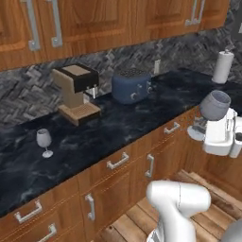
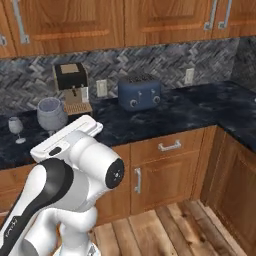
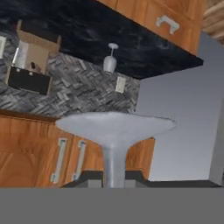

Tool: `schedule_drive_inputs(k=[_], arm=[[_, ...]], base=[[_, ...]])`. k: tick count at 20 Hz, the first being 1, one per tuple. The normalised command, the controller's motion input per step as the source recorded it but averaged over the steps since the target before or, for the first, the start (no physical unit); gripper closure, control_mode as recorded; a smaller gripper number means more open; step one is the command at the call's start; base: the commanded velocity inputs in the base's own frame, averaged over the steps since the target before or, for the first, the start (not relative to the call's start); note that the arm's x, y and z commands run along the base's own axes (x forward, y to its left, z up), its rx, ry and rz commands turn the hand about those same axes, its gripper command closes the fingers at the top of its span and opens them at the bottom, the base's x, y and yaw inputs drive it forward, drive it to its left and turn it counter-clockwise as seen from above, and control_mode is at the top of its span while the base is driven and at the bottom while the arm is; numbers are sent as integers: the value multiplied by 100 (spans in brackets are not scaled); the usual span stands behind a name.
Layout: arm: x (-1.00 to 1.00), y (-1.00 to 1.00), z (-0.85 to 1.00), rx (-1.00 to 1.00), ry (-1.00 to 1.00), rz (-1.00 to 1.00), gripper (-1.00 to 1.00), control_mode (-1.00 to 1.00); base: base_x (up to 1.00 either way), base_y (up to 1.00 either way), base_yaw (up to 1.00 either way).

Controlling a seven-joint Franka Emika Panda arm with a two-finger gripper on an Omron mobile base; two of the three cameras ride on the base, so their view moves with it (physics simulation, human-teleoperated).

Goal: Retrieve the wine glasses from the counter and place one next to each plate.

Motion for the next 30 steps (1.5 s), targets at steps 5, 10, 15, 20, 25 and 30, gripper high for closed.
schedule_drive_inputs(k=[5,10,15,20,25,30], arm=[[0,0,0,0,0,0,100,100],[0,0,0,0,0,0,100,100],[0,0,0,0,0,0,100,100],[0,0,0,0,0,0,100,100],[0,0,0,0,0,0,100,100],[0,0,0,0,0,0,100,100]], base=[[0,10,-100],[0,9,-96],[0,9,-98],[0,9,-98],[0,3,-95],[0,0,-93]])
